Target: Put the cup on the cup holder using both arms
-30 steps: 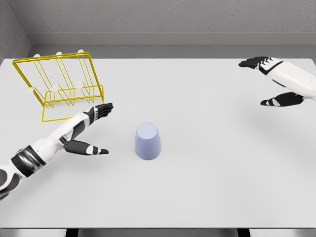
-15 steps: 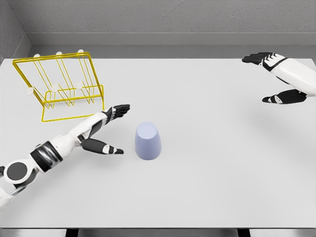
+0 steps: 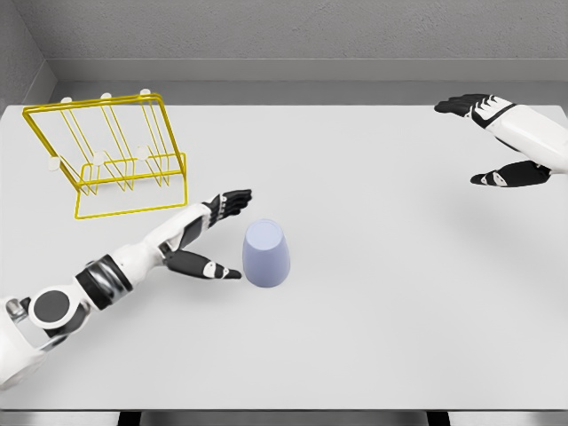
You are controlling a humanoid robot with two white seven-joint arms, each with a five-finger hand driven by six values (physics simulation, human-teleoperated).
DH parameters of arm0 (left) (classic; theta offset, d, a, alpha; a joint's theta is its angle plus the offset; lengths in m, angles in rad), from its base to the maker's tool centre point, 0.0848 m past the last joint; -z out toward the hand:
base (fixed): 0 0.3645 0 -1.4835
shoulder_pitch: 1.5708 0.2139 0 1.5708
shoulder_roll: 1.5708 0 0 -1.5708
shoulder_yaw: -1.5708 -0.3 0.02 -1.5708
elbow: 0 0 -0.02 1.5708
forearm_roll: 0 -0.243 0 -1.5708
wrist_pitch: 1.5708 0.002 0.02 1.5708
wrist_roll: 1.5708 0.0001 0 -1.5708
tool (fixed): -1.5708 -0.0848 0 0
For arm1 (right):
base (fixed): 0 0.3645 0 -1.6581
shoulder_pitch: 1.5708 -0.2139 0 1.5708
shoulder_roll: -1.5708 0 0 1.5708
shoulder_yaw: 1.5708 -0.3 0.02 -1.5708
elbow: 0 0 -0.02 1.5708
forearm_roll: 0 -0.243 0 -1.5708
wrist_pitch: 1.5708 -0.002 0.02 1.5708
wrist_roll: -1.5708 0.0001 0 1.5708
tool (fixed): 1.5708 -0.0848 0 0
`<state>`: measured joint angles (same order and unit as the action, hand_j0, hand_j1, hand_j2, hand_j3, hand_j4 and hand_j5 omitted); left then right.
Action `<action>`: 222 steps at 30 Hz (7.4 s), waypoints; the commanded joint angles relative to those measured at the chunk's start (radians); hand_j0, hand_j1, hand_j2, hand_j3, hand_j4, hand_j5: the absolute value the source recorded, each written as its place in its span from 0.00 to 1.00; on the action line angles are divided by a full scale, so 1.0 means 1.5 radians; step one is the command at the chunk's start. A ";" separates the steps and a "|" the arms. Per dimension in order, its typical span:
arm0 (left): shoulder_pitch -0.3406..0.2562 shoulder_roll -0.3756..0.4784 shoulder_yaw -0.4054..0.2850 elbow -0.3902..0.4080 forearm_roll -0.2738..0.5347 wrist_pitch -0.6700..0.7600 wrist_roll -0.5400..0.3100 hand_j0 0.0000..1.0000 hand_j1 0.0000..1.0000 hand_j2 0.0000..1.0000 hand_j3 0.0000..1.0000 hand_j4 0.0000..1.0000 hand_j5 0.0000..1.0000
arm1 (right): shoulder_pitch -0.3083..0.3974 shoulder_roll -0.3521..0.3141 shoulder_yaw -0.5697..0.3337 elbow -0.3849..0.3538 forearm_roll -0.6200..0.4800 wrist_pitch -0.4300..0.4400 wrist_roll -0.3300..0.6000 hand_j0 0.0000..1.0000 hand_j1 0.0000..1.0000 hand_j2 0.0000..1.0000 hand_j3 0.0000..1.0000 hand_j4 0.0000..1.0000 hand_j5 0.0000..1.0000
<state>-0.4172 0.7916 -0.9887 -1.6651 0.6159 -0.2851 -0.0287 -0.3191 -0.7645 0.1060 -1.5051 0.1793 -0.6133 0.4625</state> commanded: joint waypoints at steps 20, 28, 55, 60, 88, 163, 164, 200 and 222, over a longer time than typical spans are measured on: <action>-0.019 -0.042 -0.023 0.001 0.052 0.067 -0.001 1.00 1.00 1.00 1.00 1.00 1.00 | 0.000 -0.001 0.000 0.001 -0.004 0.002 0.000 1.00 1.00 1.00 1.00 1.00 1.00; -0.022 -0.064 -0.025 0.030 0.050 0.068 -0.002 1.00 1.00 1.00 1.00 1.00 1.00 | 0.000 -0.001 0.000 0.001 -0.004 0.002 -0.001 1.00 1.00 1.00 1.00 1.00 1.00; -0.021 -0.090 -0.030 0.042 0.043 0.066 -0.002 0.91 0.91 0.91 0.91 0.91 0.91 | 0.000 -0.001 0.000 0.001 -0.005 0.002 -0.001 1.00 1.00 1.00 1.00 1.00 1.00; -0.022 -0.092 -0.038 0.049 0.042 0.066 -0.002 0.91 0.91 0.91 0.91 0.91 0.91 | 0.000 -0.001 0.000 0.001 -0.005 0.002 -0.001 1.00 1.00 1.00 1.00 1.00 1.00; -0.034 -0.092 -0.026 0.026 0.051 0.058 0.001 0.65 0.65 0.65 0.65 0.65 0.65 | 0.001 -0.001 0.000 0.002 -0.005 0.002 -0.001 1.00 1.00 1.00 1.00 1.00 1.00; -0.059 0.125 0.152 -0.027 0.145 -0.015 0.002 0.65 0.65 0.65 0.65 0.65 0.65 | 0.007 -0.001 -0.007 0.002 -0.004 0.002 -0.001 1.00 1.00 1.00 1.00 1.00 1.00; -0.059 0.125 0.152 -0.027 0.146 -0.015 0.002 0.65 0.65 0.65 0.65 0.65 0.65 | 0.007 -0.001 -0.007 0.003 -0.005 0.002 -0.001 1.00 1.00 1.00 1.00 1.00 1.00; -0.059 0.142 0.160 0.026 0.148 -0.026 0.002 1.00 1.00 1.00 1.00 1.00 1.00 | 0.008 -0.002 -0.010 0.003 -0.004 0.002 -0.001 1.00 1.00 1.00 1.00 1.00 1.00; -0.060 0.197 0.160 0.024 0.148 -0.100 0.002 1.00 1.00 1.00 1.00 1.00 1.00 | 0.008 -0.002 -0.011 0.004 -0.004 0.002 -0.001 1.00 1.00 1.00 1.00 1.00 1.00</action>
<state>-0.5078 1.0668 -0.7495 -1.6312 0.8352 -0.4249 -0.0259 -0.3037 -0.7660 0.0892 -1.4983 0.1809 -0.6133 0.4623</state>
